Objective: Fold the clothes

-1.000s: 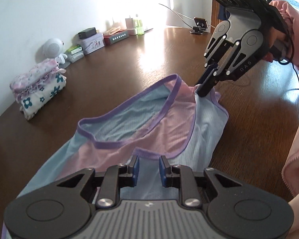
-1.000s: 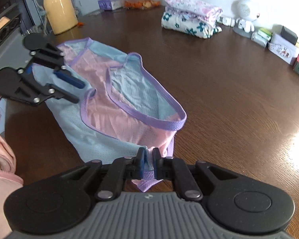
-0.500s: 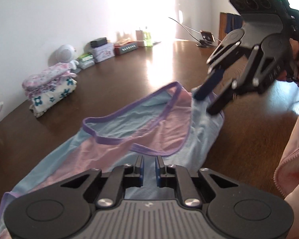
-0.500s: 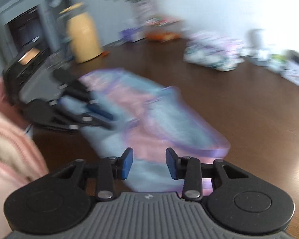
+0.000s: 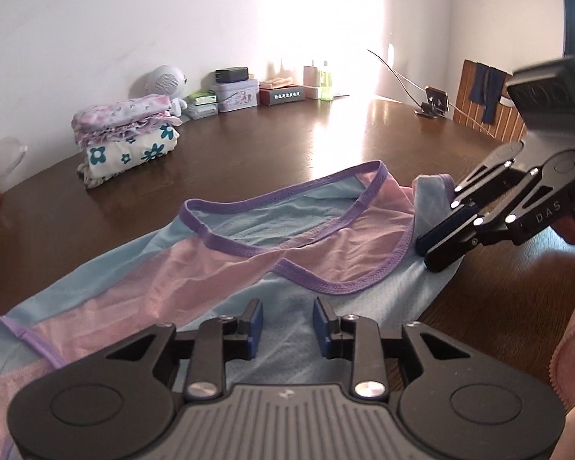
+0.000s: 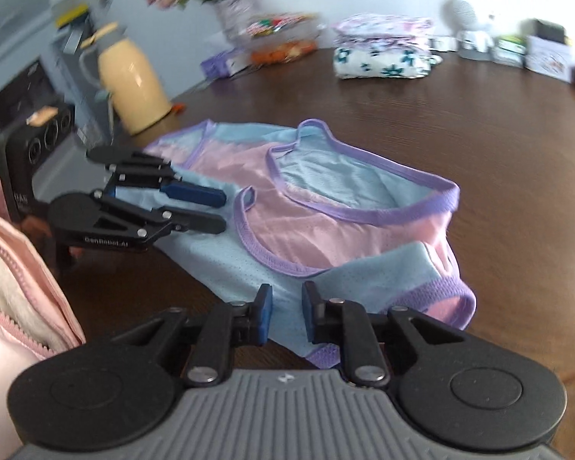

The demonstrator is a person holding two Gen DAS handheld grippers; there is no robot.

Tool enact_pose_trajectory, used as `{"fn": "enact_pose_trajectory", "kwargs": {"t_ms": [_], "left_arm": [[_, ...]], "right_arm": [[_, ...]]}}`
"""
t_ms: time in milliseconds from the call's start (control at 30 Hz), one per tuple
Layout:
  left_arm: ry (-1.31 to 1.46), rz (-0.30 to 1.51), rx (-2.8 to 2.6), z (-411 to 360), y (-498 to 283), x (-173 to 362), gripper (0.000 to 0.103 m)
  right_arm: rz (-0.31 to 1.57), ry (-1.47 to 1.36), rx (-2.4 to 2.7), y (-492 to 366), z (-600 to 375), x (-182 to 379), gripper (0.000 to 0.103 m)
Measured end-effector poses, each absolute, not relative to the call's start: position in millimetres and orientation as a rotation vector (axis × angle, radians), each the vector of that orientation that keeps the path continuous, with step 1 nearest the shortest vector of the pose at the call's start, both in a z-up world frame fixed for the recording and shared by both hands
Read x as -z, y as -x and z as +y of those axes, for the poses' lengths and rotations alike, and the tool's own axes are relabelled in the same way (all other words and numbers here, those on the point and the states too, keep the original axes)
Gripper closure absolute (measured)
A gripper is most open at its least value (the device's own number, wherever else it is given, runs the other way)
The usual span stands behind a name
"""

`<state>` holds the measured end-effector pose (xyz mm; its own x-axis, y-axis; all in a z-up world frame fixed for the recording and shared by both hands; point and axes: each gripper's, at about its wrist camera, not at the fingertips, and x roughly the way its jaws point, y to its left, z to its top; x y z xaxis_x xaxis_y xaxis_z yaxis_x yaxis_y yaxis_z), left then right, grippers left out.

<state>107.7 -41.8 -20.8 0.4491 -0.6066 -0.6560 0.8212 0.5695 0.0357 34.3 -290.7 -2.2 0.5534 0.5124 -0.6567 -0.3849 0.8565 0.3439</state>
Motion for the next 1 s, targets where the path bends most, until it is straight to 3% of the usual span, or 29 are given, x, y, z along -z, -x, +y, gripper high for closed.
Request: {"fn": "enact_pose_trajectory", "kwargs": {"t_ms": [100,167,233,300,333,367,433,467,533,800,1000], "left_arm": [[-0.359,0.645,0.891,-40,-106,15,0.072],[-0.296,0.615,0.863,-29,-102,4,0.058],[-0.232,0.563,0.82,-15,-93,-8,0.027],[-0.181,0.513,0.765,-2,-82,-17,0.013],[-0.156,0.498,0.744,4,-76,-21,0.013],[-0.133,0.494,0.729,9,-71,-23,0.012],[-0.085,0.485,0.693,18,-60,-25,0.001],[-0.061,0.481,0.673,22,-55,-25,0.0],[-0.017,0.477,0.637,30,-45,-25,0.0],[0.133,0.504,0.553,52,-21,-14,0.0],[0.139,0.5,0.569,56,-8,-13,0.0]], "right_arm": [[0.808,-0.206,-0.516,-31,-292,2,0.077],[0.774,-0.251,-0.518,-28,-291,-1,0.055],[0.716,-0.256,-0.519,-21,-286,-7,0.048],[0.666,-0.263,-0.517,-15,-282,-11,0.033],[0.642,-0.269,-0.515,-12,-280,-13,0.026],[0.624,-0.275,-0.513,-10,-278,-15,0.024],[0.608,-0.286,-0.516,-9,-273,-17,0.018],[0.598,-0.289,-0.511,-7,-271,-18,0.008],[0.562,-0.279,-0.489,-3,-265,-21,0.0],[0.499,-0.246,-0.216,12,-245,-24,0.0],[0.558,-0.2,-0.272,16,-231,-22,0.0]]}}
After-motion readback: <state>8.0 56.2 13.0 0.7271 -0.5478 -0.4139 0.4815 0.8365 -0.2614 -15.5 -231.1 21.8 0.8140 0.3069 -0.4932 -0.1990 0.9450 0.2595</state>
